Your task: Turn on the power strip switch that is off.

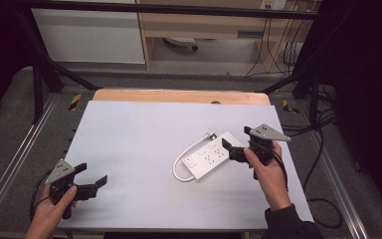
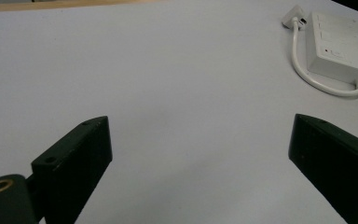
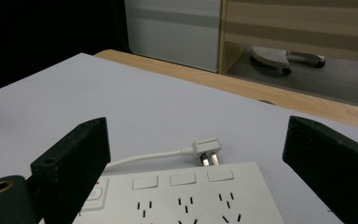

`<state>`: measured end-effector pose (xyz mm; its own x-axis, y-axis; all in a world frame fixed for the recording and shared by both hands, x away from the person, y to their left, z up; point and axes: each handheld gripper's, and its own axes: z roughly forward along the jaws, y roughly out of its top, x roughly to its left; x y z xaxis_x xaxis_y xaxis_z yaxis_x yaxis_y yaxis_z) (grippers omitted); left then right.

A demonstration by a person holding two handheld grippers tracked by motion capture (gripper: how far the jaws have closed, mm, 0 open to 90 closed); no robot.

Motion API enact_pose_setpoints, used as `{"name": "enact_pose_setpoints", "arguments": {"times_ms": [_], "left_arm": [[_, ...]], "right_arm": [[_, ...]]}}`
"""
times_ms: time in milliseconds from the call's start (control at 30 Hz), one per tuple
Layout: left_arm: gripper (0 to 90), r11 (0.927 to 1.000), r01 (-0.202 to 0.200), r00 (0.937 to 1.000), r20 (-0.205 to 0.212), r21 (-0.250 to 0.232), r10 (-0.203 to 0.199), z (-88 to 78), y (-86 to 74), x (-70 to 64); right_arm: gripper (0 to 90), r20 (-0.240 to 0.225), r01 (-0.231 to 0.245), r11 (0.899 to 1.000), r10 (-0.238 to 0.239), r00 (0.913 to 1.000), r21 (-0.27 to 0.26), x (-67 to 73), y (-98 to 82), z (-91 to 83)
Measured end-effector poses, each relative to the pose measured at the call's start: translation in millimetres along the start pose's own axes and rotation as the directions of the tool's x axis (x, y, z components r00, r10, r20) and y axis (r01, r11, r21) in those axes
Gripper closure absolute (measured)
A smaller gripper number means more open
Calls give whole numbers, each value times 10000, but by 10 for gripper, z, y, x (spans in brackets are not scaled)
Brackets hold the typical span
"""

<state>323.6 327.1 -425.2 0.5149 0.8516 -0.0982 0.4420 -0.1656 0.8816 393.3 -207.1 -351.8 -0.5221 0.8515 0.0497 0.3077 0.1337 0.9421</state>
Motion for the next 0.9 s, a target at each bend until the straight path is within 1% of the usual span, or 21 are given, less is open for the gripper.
{"name": "enact_pose_setpoints", "arguments": {"times_ms": [167,500,567,733,900], "left_arm": [[62,10000,-10,10000,-3,-3,10,-1,1,3],[62,10000,-40,10000,8,-8,40,-4,2,6],[62,10000,-42,10000,23,-24,42,-5,3,5],[62,10000,-50,10000,33,-20,50,-3,3,-1],[62,10000,-4,10000,-4,-40,4,-6,3,9]], "right_arm": [[76,162,-85,9999,86,9998,-114,-70,-23,-97],[76,513,-292,9992,305,9982,-257,-225,-130,-293],[76,580,-300,9992,315,9978,-274,-265,-170,-333],[76,771,-498,9985,513,9957,-220,-353,-298,-407],[69,904,-706,9973,722,9933,-206,-454,-463,-455]]}}
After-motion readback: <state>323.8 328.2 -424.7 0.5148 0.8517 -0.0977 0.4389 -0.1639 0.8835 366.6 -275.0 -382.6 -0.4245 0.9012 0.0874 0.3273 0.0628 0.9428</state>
